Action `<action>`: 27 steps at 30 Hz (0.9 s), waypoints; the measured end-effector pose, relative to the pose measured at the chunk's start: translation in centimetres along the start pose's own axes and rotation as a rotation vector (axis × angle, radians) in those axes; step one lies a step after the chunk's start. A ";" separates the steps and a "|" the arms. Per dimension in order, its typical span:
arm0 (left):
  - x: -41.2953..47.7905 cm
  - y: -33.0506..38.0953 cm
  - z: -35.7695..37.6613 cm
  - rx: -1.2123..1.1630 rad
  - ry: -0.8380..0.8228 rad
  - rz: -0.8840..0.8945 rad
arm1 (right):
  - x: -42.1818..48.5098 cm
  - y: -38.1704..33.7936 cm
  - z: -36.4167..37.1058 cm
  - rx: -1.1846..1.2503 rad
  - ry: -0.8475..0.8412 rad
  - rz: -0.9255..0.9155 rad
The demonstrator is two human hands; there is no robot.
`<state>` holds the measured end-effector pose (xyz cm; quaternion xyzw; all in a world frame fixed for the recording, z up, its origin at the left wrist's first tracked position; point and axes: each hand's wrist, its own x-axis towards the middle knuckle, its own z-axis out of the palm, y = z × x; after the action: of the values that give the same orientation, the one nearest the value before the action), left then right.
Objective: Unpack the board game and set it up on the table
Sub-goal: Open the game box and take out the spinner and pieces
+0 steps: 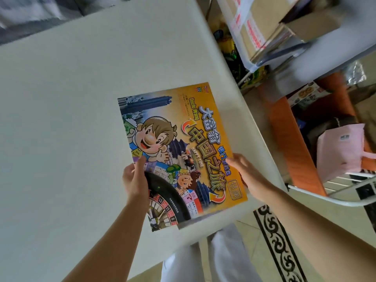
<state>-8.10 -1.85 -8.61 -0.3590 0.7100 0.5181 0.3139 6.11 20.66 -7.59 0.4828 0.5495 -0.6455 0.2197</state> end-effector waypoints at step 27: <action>6.6 16.8 10.6 0.030 -0.407 0.023 | 12.1 -19.6 10.2 -0.773 0.092 -0.837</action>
<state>-24.94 10.57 -8.21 -0.2339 0.6436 0.5729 0.4503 -19.01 20.13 -9.03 0.1361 0.8992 -0.4077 0.0819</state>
